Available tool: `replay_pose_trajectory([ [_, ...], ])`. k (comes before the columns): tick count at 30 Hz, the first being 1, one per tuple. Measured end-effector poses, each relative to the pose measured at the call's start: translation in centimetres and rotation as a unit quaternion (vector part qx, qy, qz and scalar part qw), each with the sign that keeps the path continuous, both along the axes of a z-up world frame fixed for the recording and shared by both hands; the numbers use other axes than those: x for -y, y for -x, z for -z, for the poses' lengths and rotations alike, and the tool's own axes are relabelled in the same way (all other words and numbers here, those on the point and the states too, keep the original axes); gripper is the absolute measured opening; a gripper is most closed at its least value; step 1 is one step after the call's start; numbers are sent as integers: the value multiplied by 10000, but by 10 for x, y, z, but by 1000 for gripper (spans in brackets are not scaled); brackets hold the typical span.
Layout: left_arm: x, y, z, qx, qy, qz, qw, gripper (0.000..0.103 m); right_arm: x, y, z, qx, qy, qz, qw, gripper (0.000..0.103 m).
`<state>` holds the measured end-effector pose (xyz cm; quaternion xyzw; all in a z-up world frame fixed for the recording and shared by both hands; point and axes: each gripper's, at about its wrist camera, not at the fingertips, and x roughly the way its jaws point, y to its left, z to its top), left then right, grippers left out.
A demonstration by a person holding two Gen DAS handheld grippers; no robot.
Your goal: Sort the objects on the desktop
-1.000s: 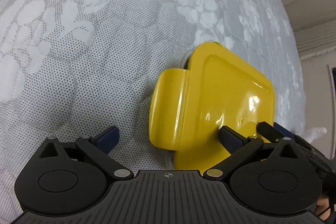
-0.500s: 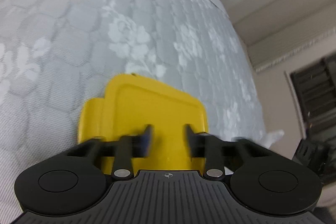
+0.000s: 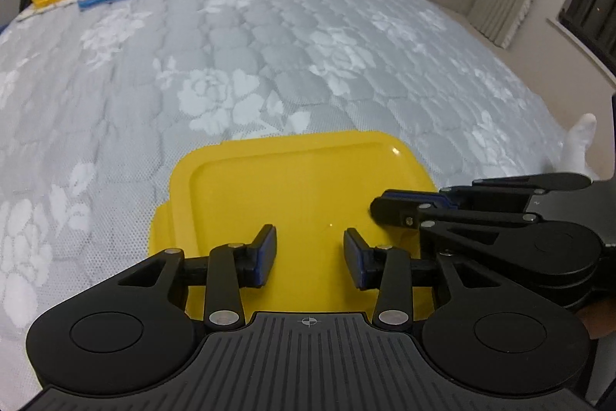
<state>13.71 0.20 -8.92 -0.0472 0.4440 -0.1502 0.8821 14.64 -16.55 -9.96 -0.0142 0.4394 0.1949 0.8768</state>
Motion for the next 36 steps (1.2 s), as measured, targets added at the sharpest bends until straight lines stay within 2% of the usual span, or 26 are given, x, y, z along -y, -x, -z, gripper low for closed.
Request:
replay_pose_trajectory([
  [9,3,0,2,130,-124,83,9998,43,-4,2,1,152,109,-64,9998,4],
  [11,-4,-1,-2,43,96,53,9999,44,-2,0,-3,28,56,11,10000,6],
  [12,-9,-2,-5,-37,290,18,9996,45,0,-2,-5,-59,14,67,10000,14],
  [14,-26,-3,-14,-122,689,-156,9974,46,9,-4,-11,-90,-82,281,9995,23],
  [18,-59,-6,-23,-128,768,-776,9939,51,28,-7,-18,105,11,698,9975,23],
  [20,-76,-11,-14,-512,989,-1170,9869,51,36,-9,-16,73,146,858,9962,23],
  [22,-86,-16,-1,-916,1021,-1454,9798,49,42,-10,-10,-47,180,996,9949,23],
  [24,-90,-14,6,-990,1085,-1618,9758,48,45,-5,-14,94,77,991,9950,23],
  [26,-84,-9,-6,-632,1378,-1381,9787,48,45,2,-23,315,-89,868,9957,23],
  [27,-76,-5,-17,-352,1376,-1150,9832,48,43,5,-28,379,-205,694,9967,23],
  [28,-67,-2,-26,-79,1342,-916,9867,49,40,7,-31,409,-298,551,9972,23],
  [30,-41,5,-34,355,969,-450,9936,49,33,4,-28,311,-353,426,9980,22],
  [33,-17,3,-17,208,534,-109,9983,48,23,-4,-12,239,-232,459,9984,23],
  [36,-10,-1,0,25,288,-67,9996,47,14,-6,1,397,-74,378,9985,22],
])
